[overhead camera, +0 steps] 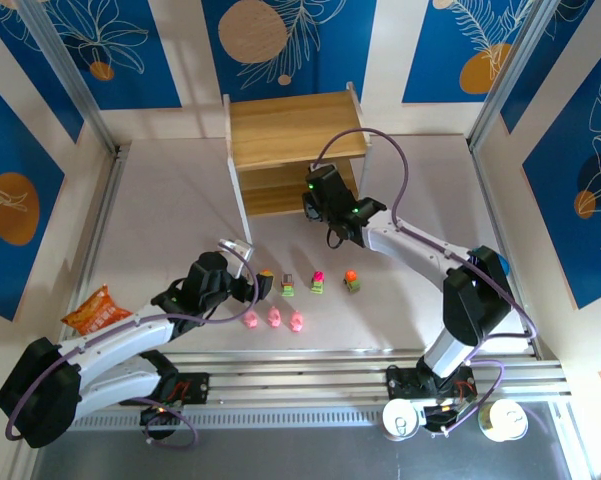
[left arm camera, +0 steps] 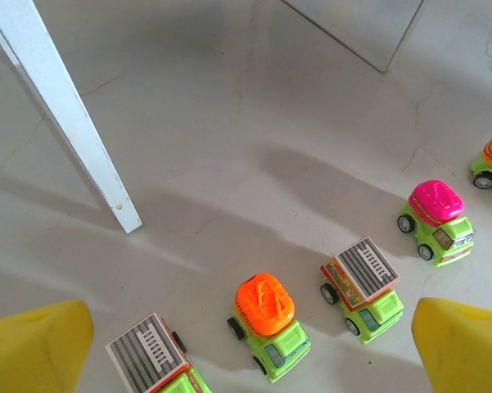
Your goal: Place and organize the plastic toys onto the shelf
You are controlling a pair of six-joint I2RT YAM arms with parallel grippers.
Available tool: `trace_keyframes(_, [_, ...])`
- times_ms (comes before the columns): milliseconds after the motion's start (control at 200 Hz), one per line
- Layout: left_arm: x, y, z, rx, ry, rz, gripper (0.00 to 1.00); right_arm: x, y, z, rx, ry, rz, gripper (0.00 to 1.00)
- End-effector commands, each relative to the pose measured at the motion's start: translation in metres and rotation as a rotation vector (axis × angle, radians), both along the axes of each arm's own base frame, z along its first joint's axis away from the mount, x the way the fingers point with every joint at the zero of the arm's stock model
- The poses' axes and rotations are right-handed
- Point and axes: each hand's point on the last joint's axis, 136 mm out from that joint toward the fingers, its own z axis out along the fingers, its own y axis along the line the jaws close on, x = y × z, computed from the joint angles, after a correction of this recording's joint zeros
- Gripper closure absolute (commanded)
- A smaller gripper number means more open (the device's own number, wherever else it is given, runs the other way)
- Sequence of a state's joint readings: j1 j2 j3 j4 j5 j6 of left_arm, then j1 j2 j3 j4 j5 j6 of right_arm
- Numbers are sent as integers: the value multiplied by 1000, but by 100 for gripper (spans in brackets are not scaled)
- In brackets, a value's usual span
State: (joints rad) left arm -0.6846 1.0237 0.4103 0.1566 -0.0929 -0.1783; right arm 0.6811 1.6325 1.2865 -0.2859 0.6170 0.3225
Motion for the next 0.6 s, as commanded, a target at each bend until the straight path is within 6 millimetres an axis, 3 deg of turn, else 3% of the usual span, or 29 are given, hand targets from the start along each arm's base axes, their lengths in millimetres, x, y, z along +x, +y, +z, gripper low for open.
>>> trace_keyframes(0, [-1, 1, -4, -5, 13, -5, 0, -4, -3, 29, 35, -69, -1, 55])
trace_keyframes(380, [-1, 2, -4, -1, 12, -5, 0, -27, -9, 26, 49, -52, -2, 55])
trace_keyframes(595, [-2, 1, -4, 1, 11, -16, 0, -52, -15, 19, 58, -32, -5, 55])
